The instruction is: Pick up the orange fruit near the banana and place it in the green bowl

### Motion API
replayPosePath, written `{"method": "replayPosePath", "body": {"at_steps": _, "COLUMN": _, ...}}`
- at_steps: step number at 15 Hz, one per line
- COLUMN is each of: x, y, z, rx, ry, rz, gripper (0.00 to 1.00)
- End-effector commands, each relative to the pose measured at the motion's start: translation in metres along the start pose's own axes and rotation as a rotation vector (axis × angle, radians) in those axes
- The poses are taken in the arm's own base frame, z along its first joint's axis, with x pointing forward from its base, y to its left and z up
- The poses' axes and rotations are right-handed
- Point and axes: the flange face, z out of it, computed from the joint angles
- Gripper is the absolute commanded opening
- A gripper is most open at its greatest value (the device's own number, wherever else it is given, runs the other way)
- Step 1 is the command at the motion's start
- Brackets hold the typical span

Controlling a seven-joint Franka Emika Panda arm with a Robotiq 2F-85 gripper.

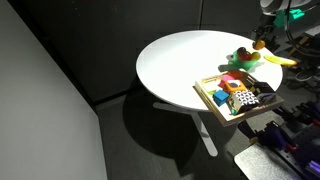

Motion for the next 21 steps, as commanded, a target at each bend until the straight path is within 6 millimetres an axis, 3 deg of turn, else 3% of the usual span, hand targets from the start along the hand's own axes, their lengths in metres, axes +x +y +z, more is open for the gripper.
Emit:
{"method": "replayPosePath", "body": {"at_steps": 1, "x": 0.005, "y": -0.008, "z": -0.010, "rx": -0.016, "ry": 0.013, "rz": 0.014, "gripper": 0.37}}
{"method": "replayPosePath", "body": {"at_steps": 6, "x": 0.008, "y": -0.009, "z": -0.006, "rx": -0.017, "ry": 0.013, "rz": 0.020, "gripper": 0.37}}
{"method": "replayPosePath", "body": {"at_steps": 7, "x": 0.008, "y": -0.008, "z": -0.006, "rx": -0.018, "ry": 0.013, "rz": 0.019, "gripper": 0.48}}
{"method": "replayPosePath", "body": {"at_steps": 8, "x": 0.008, "y": -0.009, "z": -0.005, "rx": -0.019, "ry": 0.013, "rz": 0.017, "gripper": 0.73}}
{"method": "replayPosePath", "body": {"at_steps": 9, "x": 0.007, "y": -0.009, "z": -0.004, "rx": -0.019, "ry": 0.012, "rz": 0.016, "gripper": 0.86}}
{"method": "replayPosePath", "body": {"at_steps": 11, "x": 0.007, "y": -0.010, "z": -0.003, "rx": -0.022, "ry": 0.014, "rz": 0.011, "gripper": 0.99}}
{"method": "replayPosePath", "body": {"at_steps": 21, "x": -0.013, "y": -0.015, "z": -0.011, "rx": 0.010, "ry": 0.023, "rz": 0.013, "gripper": 1.00}}
